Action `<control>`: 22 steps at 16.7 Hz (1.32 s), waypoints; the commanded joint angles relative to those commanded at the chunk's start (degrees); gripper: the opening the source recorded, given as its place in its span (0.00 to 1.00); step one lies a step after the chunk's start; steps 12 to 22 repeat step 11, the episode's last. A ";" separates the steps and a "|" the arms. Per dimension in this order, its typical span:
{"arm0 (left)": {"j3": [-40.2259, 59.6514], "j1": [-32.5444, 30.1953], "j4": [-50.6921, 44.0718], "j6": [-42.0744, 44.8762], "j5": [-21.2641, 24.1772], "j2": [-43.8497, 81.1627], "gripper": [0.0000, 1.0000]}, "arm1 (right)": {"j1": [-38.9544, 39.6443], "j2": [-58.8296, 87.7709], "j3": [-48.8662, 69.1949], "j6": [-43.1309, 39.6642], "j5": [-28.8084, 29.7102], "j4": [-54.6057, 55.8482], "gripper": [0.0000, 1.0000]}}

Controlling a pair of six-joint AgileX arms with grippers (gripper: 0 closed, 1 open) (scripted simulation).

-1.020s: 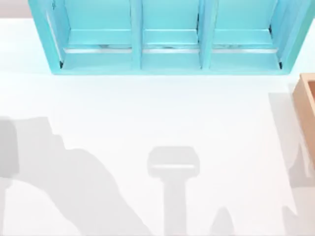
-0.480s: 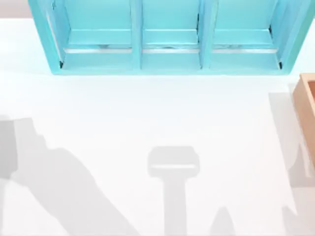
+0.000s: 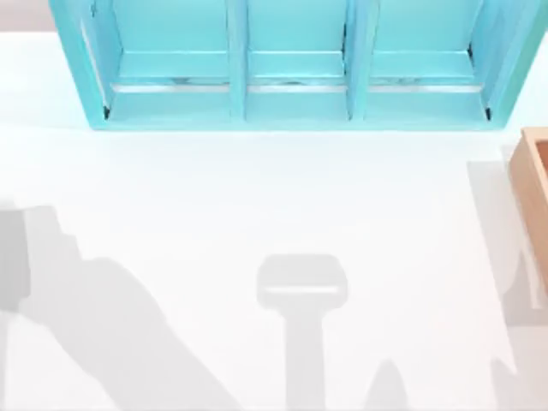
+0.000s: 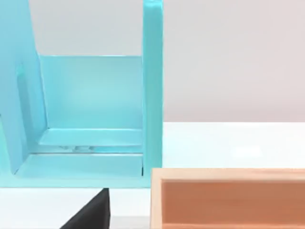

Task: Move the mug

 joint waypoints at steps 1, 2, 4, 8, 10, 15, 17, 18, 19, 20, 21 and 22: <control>0.00 0.00 0.00 0.00 0.00 0.00 0.68 | 0.00 0.00 0.00 0.00 0.00 0.00 1.00; 0.00 0.00 0.00 0.00 0.00 0.00 0.75 | 0.00 0.00 0.00 0.00 0.00 0.00 1.00; 0.00 0.00 0.00 0.00 0.00 0.00 0.90 | 0.00 0.00 0.00 0.00 0.00 0.00 1.00; 0.00 0.00 0.00 0.00 0.00 0.00 1.00 | 0.00 0.00 0.00 0.00 0.00 0.00 1.00; 0.00 0.00 0.00 0.00 0.00 0.00 1.00 | 0.00 0.00 0.00 0.00 0.00 0.00 1.00; 0.00 0.00 0.00 0.00 0.00 0.00 1.00 | 0.00 0.00 0.00 0.00 0.00 0.00 1.00; 0.00 0.00 0.00 0.00 0.00 0.00 1.00 | 0.00 0.00 0.00 0.00 0.00 0.00 1.00; 0.00 0.00 0.00 0.00 0.00 0.00 1.00 | 0.00 0.00 0.00 0.00 0.00 0.00 1.00; 0.00 0.00 0.00 0.00 0.00 0.00 1.00 | 0.00 0.00 0.00 0.00 0.00 0.00 1.00; 0.00 0.00 0.00 0.00 0.00 0.00 1.00 | 0.00 0.00 0.00 0.00 0.00 0.00 1.00; 0.00 0.00 0.00 0.00 0.00 0.00 1.00 | 0.00 0.00 0.00 0.00 0.00 0.00 1.00; 0.00 0.00 0.00 0.00 0.00 0.00 1.00 | 0.00 0.00 0.00 0.00 0.00 0.00 1.00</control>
